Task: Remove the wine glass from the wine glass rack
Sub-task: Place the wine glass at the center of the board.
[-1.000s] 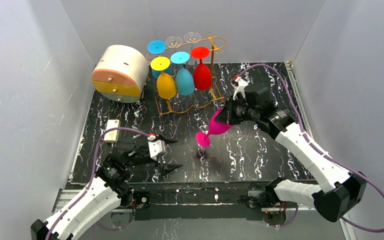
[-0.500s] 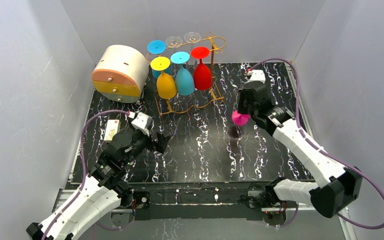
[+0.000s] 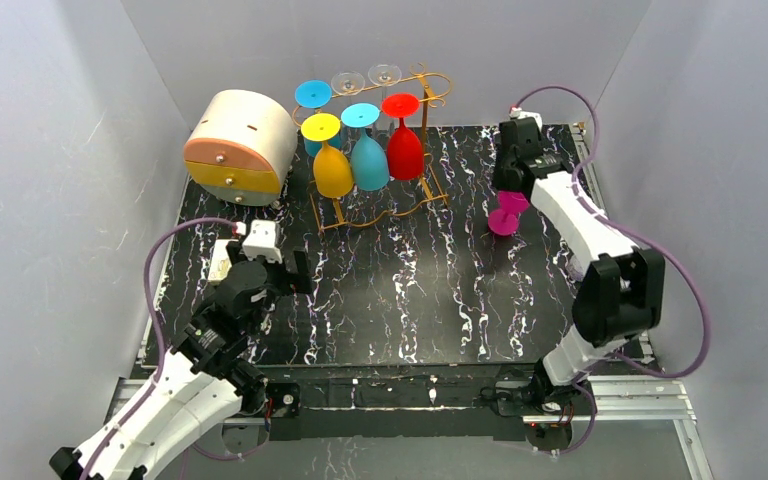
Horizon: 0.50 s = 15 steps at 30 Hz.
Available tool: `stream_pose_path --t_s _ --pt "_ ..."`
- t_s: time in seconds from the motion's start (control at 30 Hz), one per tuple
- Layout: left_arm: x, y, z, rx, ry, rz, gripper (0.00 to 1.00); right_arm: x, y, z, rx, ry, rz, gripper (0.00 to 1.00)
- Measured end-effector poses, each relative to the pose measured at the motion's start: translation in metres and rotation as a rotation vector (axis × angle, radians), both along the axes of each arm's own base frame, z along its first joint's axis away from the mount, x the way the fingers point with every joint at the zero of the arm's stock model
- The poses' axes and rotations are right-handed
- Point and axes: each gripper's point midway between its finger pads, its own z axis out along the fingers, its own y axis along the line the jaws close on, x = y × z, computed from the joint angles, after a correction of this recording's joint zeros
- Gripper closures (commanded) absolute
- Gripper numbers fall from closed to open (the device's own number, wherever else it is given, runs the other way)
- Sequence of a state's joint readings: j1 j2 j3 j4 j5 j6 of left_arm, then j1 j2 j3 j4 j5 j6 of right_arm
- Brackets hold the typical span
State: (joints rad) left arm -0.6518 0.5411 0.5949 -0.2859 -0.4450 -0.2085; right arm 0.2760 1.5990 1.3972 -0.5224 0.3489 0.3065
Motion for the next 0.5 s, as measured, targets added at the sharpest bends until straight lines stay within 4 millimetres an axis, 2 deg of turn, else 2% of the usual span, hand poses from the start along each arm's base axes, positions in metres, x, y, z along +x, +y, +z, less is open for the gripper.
stream_pose_path --t_s 0.13,0.23,0.3,0.5 --pt "-0.004 0.009 0.014 -0.032 -0.054 0.031 0.02 0.030 0.015 -0.005 0.013 0.011 0.035 0.99" --pt "-0.006 0.013 0.021 -0.048 -0.082 0.044 0.02 0.043 0.021 -0.016 0.013 0.036 0.056 0.99" --pt "-0.006 0.014 0.021 -0.046 -0.082 0.048 0.02 0.054 0.028 -0.018 0.018 0.035 0.078 0.95" --pt "-0.005 0.016 0.018 -0.034 -0.074 0.057 0.02 0.069 0.038 -0.019 0.027 0.044 0.129 0.84"
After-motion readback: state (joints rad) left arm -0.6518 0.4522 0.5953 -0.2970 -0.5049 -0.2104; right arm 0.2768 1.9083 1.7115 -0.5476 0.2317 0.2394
